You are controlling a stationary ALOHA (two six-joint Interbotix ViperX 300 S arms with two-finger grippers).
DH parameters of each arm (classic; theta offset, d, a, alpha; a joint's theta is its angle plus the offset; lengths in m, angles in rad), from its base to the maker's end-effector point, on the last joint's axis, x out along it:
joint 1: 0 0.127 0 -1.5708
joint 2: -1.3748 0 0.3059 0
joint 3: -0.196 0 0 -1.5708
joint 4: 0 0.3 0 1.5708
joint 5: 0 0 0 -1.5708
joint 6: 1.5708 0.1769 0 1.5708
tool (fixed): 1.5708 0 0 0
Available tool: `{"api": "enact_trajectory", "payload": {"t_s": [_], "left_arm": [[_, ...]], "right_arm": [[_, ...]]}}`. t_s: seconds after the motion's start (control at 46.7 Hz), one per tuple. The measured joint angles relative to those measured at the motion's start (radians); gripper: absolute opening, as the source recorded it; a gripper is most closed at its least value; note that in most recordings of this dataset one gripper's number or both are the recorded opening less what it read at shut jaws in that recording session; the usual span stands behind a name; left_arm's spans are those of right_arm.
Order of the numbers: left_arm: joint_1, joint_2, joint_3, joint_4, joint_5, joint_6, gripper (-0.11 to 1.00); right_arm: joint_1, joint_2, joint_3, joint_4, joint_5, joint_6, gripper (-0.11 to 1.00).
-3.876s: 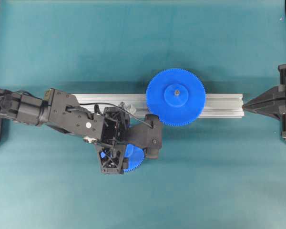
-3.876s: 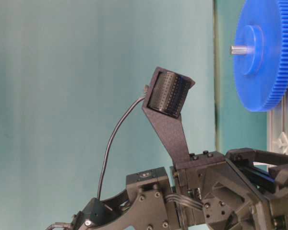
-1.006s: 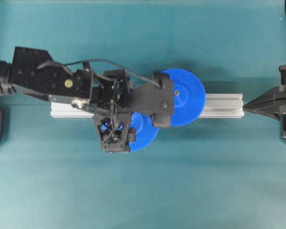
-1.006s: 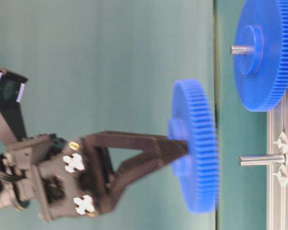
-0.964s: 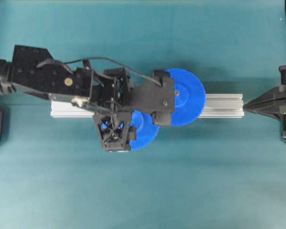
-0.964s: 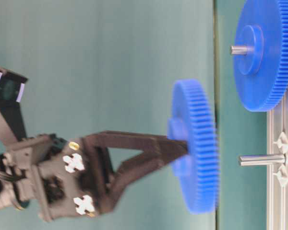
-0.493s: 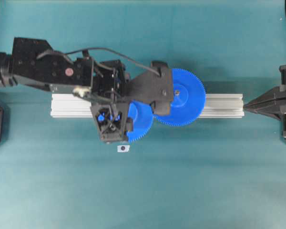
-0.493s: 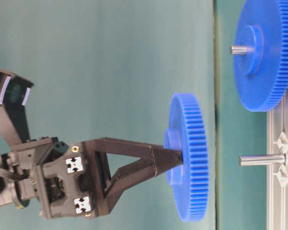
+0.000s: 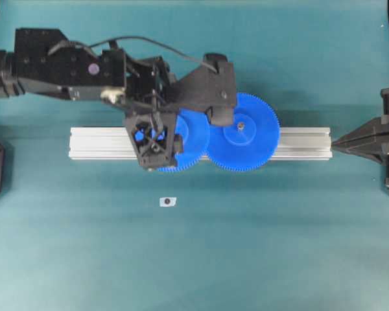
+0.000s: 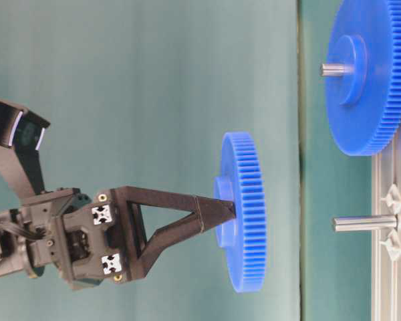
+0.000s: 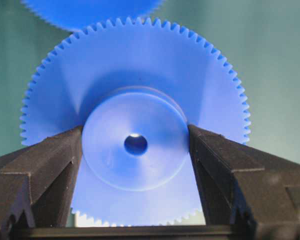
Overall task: Insert the small gear onto the shaft.
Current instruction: 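Lift the gear and carry it toward the empty left shaft, then align the gear's bore with the left shaft beside the large gear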
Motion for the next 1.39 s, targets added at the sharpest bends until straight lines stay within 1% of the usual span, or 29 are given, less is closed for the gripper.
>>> {"api": "enact_trajectory", "payload": {"t_s": [0.535, 0.664, 0.964, 1.178, 1.392], "left_arm": [[0.003, -0.003, -0.002, 0.0, -0.003, -0.005, 0.69], [0.003, -0.003, 0.023, 0.0, -0.018, -0.009, 0.69], [0.0, -0.003, 0.106, 0.0, -0.118, -0.044, 0.69], [-0.009, -0.003, 0.166, 0.0, -0.144, -0.043, 0.69], [-0.015, -0.003, 0.186, 0.0, -0.173, -0.043, 0.69]], "right_arm": [[-0.002, 0.002, 0.0, 0.0, -0.002, 0.0, 0.04], [-0.002, 0.0, 0.0, 0.0, 0.0, 0.0, 0.04], [-0.002, 0.002, 0.0, 0.0, -0.002, 0.0, 0.04], [-0.002, 0.002, 0.0, 0.0, -0.002, 0.002, 0.04], [-0.002, 0.002, 0.0, 0.0, -0.002, 0.002, 0.04]]}}
